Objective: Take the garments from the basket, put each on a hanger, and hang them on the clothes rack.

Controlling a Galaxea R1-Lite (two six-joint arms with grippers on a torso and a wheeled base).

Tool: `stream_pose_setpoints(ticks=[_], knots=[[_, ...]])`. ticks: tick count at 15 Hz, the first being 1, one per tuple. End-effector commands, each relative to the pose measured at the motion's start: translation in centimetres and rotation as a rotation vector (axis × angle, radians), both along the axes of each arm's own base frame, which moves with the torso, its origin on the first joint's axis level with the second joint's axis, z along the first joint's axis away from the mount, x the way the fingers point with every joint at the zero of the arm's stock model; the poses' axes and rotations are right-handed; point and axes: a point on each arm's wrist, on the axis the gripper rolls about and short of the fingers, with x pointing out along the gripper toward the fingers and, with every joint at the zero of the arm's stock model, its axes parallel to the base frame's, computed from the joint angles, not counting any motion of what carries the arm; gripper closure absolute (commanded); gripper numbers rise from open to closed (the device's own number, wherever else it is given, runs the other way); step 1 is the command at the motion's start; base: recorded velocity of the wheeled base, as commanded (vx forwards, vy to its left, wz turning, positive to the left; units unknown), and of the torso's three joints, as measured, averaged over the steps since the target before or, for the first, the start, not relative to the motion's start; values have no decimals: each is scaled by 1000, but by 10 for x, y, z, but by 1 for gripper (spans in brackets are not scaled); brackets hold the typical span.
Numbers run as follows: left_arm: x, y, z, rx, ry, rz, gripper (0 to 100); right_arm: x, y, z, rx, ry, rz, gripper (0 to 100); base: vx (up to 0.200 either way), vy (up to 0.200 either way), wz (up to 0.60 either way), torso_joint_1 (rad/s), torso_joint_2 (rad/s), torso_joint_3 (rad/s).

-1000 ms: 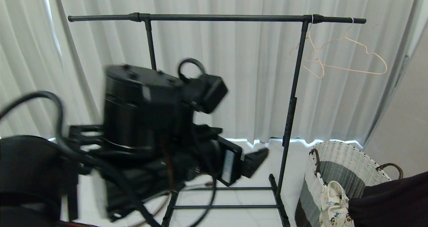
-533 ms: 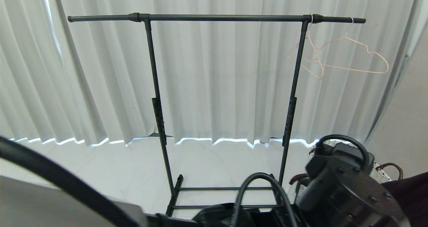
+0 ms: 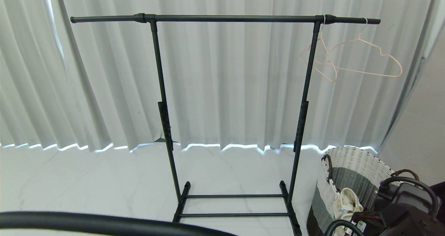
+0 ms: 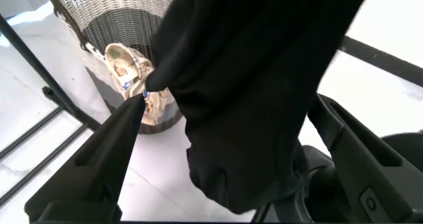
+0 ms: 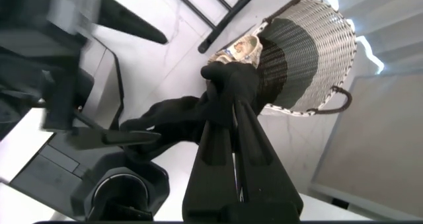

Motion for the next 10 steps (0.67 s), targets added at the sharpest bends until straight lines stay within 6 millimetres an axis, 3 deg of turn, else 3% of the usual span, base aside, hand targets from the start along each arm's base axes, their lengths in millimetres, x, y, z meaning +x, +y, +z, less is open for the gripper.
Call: stream_pose_setpoints(ticks=[1, 5, 10], knots=[[7, -5, -9, 7, 1, 13, 0, 0, 2, 0, -2, 2, 19, 100, 0, 0, 0, 0, 0, 0], [14, -8, -35, 76, 18, 31, 0, -1, 3, 0, -5, 3, 38, 100, 0, 0, 0, 0, 0, 0], [23, 5, -46, 208, 31, 85, 0, 0, 3, 0, -5, 4, 40, 100, 0, 0, 0, 0, 0, 0]])
